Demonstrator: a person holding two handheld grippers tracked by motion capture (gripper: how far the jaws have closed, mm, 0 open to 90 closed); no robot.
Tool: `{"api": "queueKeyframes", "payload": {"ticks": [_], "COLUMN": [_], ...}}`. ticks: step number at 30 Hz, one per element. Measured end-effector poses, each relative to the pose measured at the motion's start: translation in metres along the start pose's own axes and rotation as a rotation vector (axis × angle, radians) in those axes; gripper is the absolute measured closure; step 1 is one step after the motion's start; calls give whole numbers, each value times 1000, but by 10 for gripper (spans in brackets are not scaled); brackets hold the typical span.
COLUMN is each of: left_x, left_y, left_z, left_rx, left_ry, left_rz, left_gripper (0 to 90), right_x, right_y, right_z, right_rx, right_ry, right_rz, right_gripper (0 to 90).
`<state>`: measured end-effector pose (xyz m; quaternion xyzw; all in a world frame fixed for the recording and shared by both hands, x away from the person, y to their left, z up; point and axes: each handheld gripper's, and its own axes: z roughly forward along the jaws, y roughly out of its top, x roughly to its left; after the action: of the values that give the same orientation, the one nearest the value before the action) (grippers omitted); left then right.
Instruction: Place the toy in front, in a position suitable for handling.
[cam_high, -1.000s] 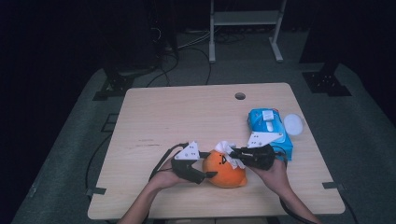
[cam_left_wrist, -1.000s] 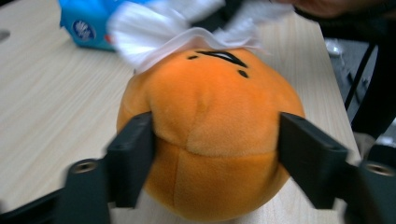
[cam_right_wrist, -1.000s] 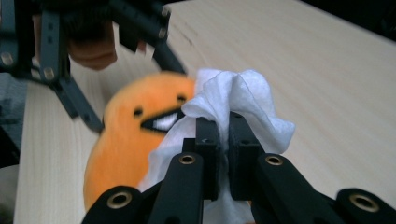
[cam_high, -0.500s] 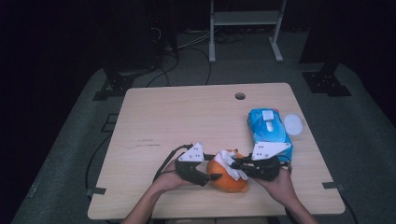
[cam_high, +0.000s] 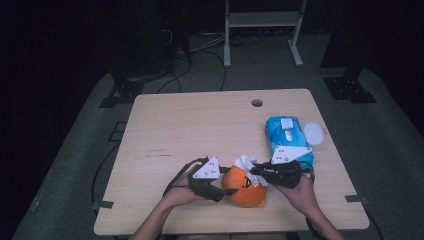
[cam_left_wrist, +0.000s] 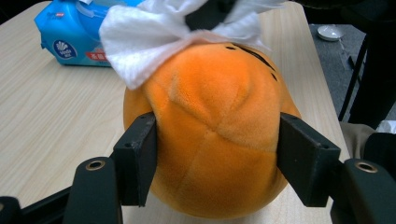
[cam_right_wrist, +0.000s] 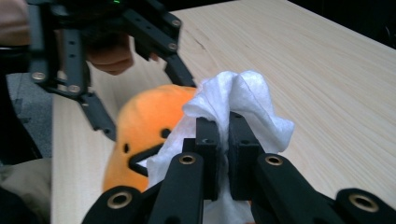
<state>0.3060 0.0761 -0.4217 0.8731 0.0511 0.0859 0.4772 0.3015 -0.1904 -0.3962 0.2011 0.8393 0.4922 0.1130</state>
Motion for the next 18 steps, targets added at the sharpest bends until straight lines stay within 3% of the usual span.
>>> {"api": "queueKeyframes", "payload": {"ticks": [2, 4, 6, 13, 18], "left_x": [-3, -8, -11, -14, -9], "left_y": [2, 5, 7, 5, 2], "left_z": [1, 2, 2, 0, 0], "left_rx": [7, 32, 49, 42, 32], "left_ry": [6, 21, 29, 28, 22], "left_rz": [26, 98, 132, 157, 116], "left_gripper": [347, 349, 351, 354, 354], "right_x": [6, 13, 16, -1, -14], "right_y": [1, 5, 8, 17, 5], "right_z": [-1, 2, 6, 18, 14], "right_rx": [-12, -34, -27, -5, 36], "right_ry": [19, 61, 69, 31, 8], "right_rz": [-12, -21, -36, -8, 30], "right_gripper": [840, 839, 840, 842, 842]}}
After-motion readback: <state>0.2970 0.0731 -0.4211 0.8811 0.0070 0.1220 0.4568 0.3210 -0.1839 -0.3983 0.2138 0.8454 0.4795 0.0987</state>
